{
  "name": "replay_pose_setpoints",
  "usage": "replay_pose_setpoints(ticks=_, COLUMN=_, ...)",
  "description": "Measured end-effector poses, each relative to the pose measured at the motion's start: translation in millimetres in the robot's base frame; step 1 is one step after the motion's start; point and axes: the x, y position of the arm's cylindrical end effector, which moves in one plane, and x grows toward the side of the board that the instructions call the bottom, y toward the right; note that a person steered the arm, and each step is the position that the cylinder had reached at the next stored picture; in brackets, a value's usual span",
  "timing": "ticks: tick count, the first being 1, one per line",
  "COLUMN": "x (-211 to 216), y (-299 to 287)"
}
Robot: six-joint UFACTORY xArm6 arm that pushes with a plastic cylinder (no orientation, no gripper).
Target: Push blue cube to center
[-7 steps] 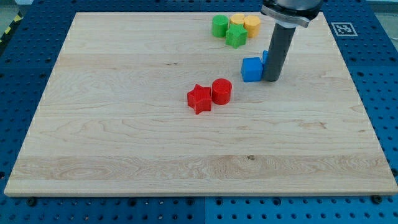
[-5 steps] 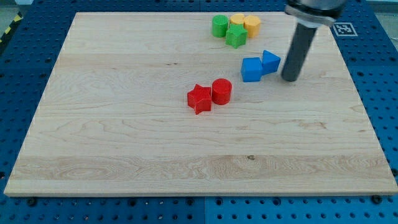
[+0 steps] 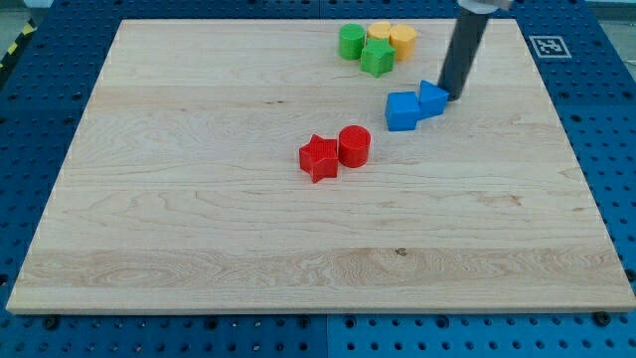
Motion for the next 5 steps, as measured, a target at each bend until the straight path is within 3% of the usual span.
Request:
replay_pose_setpoints(ticks=3, x=0, y=-17)
replay_pose_setpoints(ticks=5, x=34, y=-29)
